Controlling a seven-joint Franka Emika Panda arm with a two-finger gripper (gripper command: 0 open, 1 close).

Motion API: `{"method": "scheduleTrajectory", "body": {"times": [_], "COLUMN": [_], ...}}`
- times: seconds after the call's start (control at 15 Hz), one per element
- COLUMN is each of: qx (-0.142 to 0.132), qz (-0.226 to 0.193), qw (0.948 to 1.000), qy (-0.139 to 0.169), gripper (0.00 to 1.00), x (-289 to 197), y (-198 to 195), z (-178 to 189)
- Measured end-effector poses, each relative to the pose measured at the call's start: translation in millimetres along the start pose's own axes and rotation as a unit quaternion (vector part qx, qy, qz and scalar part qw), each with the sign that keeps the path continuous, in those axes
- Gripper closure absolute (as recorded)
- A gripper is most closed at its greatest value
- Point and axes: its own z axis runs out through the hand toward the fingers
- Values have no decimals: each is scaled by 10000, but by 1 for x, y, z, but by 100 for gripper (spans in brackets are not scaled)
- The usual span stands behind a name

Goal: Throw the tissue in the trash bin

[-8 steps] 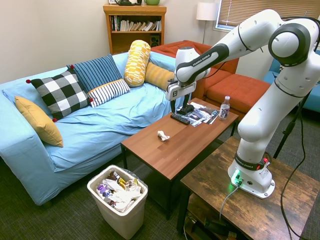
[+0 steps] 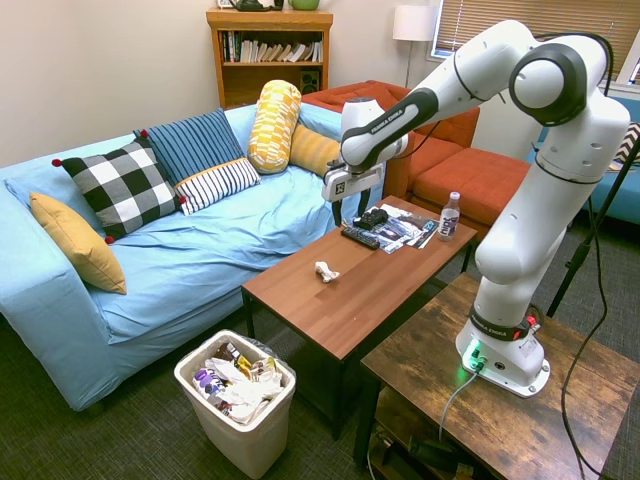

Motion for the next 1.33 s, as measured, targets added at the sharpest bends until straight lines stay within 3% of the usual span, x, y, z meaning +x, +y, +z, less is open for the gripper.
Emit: {"method": "scheduleTrajectory", "body": {"times": [0.47,0.87,1.33], "qx": [-260,-601,-793], "qz": [223,444,473], "qw": [9994,9971,9955], "qy": [-86,-153,-203], "gripper": [0,0,0], "x": [21,50,62], "y": [-54,-63,-81], "z": [101,177,231]}}
